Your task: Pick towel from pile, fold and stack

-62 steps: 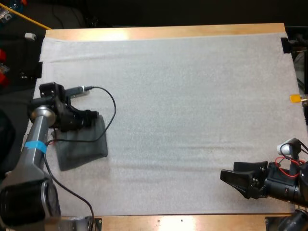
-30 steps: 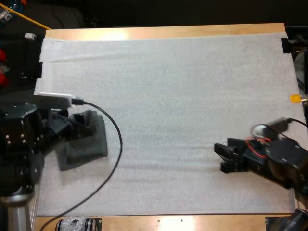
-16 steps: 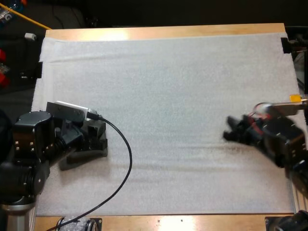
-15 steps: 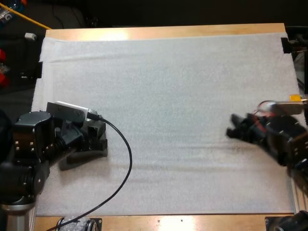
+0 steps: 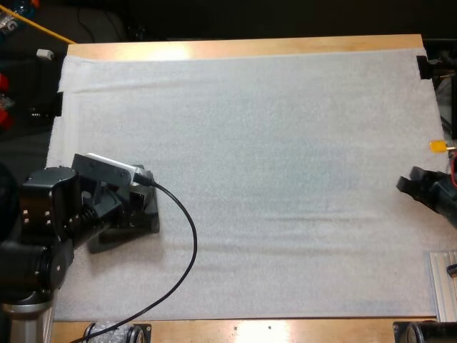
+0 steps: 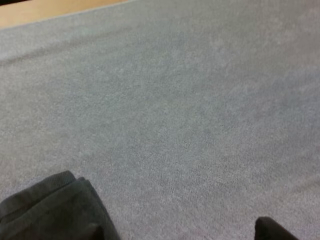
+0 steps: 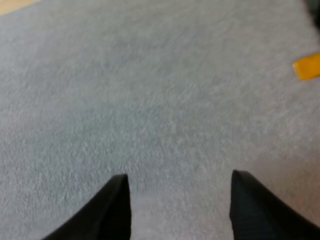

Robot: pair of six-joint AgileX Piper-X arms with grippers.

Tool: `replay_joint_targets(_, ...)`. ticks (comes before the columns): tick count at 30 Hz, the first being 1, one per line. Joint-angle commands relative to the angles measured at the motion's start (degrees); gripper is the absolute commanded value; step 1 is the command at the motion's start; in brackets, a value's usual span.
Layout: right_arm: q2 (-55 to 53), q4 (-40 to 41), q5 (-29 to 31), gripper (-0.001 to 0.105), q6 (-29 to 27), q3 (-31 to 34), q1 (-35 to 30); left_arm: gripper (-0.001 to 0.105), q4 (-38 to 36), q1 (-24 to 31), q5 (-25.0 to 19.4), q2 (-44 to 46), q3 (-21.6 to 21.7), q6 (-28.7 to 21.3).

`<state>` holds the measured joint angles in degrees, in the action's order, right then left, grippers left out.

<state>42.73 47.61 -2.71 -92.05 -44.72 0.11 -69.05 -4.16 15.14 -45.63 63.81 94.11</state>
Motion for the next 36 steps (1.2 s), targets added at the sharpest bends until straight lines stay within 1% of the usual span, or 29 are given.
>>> replay_joint_targets(1, -1.55, 0.57, 0.34, 0.044, -1.78, -0.63, -0.11, 0.059, -0.07, -0.34, -0.4, 0.43, 0.29, -0.6)
replay_joint_targets(2, -2.43, 1.02, 0.34, 0.044, -3.5, -0.63, -0.11, 0.059, -0.07, -0.34, -0.76, 0.68, 0.29, -0.58)
replay_joint_targets(6, -5.56, 2.5, 0.34, 0.044, -4.62, -0.63, -0.11, 0.059, -0.07, -0.34, -3.07, 2.57, 0.29, -0.58)
replay_joint_targets(9, -8.74, 3.88, 0.34, 0.044, -4.61, -0.63, -0.11, 0.059, -0.07, -0.34, -3.11, 5.65, 0.29, -0.59)
replay_joint_targets(11, -11.27, 5.49, 0.34, 0.044, -4.82, -0.63, -0.11, 0.059, -0.07, -0.34, -4.23, 8.39, 0.29, -1.17)
replay_joint_targets(14, -14.84, 8.03, 0.34, 0.044, -7.8, -0.63, -0.11, 0.059, -0.07, -0.34, -4.75, 12.13, 0.29, -1.58)
replay_joint_targets(19, -20.17, 11.1, 0.34, 0.044, -8.62, -0.63, -0.11, 0.059, -0.2, -0.34, -4.73, 17.69, -0.08, -1.7)
replay_joint_targets(21, -22.3, 12.01, 0.34, 0.044, -8.62, -0.63, -0.11, 0.059, -0.31, -0.34, -4.73, 19.75, -1.07, -1.7)
replay_joint_targets(24, -25.87, 13.93, 0.34, 0.044, -8.62, -0.63, -0.11, 0.059, -0.64, -0.34, -4.73, 23.59, -3.74, -1.7)
replay_joint_targets(26, -28.38, 15.11, 0.34, 0.044, -8.97, -0.63, -0.11, 0.059, -1.43, -0.34, -4.73, 27.18, -6.59, -1.7)
replay_joint_targets(27, -29.02, 15.55, 0.34, 0.044, -9.12, -0.63, -0.11, 0.059, -1.61, -0.34, -4.73, 28.13, -7.13, -1.7)
replay_joint_targets(29, -31.29, 16.61, 0.34, 0.044, -9.82, -0.63, -0.11, 0.059, -2.69, -0.34, -4.73, 31.73, -9.79, -1.7)
replay_joint_targets(32, -34.07, 17.97, 0.34, 0.044, -9.82, -0.63, -0.11, 0.059, -5.16, -0.34, -4.73, 36.58, -12.67, -1.7)
replay_joint_targets(36, -37.32, 19.13, 0.34, 0.044, -9.82, -0.63, -0.11, 0.059, -7.96, -0.34, -4.73, 42.01, -14.75, -1.7)
